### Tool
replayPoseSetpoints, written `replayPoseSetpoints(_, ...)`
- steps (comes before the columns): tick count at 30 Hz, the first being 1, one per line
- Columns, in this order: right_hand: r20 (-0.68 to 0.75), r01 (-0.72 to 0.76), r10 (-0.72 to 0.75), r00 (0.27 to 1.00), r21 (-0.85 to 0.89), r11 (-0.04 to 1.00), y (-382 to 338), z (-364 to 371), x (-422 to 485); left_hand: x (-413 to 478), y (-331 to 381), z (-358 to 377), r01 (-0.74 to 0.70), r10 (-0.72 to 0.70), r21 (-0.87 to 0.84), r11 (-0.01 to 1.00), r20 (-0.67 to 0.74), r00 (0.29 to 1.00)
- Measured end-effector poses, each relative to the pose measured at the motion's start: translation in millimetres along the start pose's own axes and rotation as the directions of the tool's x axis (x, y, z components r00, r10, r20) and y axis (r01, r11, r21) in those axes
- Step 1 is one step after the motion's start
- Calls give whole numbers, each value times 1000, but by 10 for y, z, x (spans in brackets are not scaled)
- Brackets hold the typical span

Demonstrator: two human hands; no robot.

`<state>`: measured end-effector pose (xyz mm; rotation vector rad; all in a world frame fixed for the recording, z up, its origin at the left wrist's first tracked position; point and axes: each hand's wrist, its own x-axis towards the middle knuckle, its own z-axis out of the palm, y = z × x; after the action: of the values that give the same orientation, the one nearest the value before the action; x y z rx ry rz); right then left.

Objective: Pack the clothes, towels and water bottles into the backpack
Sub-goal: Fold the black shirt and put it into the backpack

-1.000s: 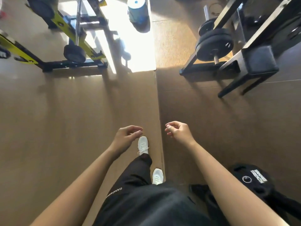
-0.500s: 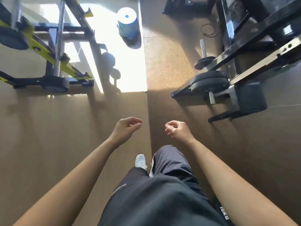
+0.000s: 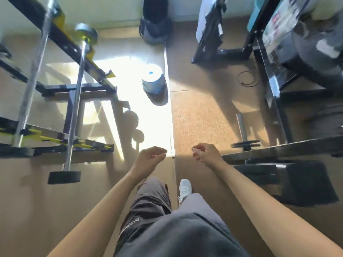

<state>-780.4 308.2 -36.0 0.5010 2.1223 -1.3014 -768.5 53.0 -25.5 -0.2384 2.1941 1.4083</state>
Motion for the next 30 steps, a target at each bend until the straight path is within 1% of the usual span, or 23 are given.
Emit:
replayPoseSetpoints(4, -16, 24, -24, 1000, -21, 999, -814, -358, 823, 934, 518, -393, -31, 31, -38, 999, 11, 999)
replayPoseSetpoints(7, -59, 22, -22, 998, -16, 1000, -1324, -524, 1483, 1739, 793, -734, -55, 57, -65, 996, 26, 998)
replayPoseSetpoints(11, -140, -24, 31, 990, 54, 998, -1972, -739, 2258, 2797, 1210, -1279, -83, 87, -57, 995, 61, 994)
replayPoseSetpoints(14, -165, -50, 69, 984, 121, 991, -2479, -937, 2696, 3520, 1624, -1648, -95, 95, 0, 995, 112, 989)
replayPoseSetpoints(18, -203, -31, 62, 977, 155, 987, -3081, -1237, 3273, 4439, 2249, -2003, -126, 121, 19, 992, 154, 981)
replayPoseSetpoints(21, -226, -31, 73, 971, 184, 982, -3422, -1464, 3796, 5104, 2695, -2161, -137, 136, -2, 991, 149, 980)
replayPoseSetpoints(26, -233, -40, 92, 968, 221, 974, -3843, -1933, 4769, 6318, 3374, -2271, -170, 164, 16, 985, 190, 968)
replayPoseSetpoints(30, -232, -73, 119, 966, 196, 978, -4150, -2456, 5582, 7269, 3923, -2314, -162, 156, 20, 987, 168, 973)
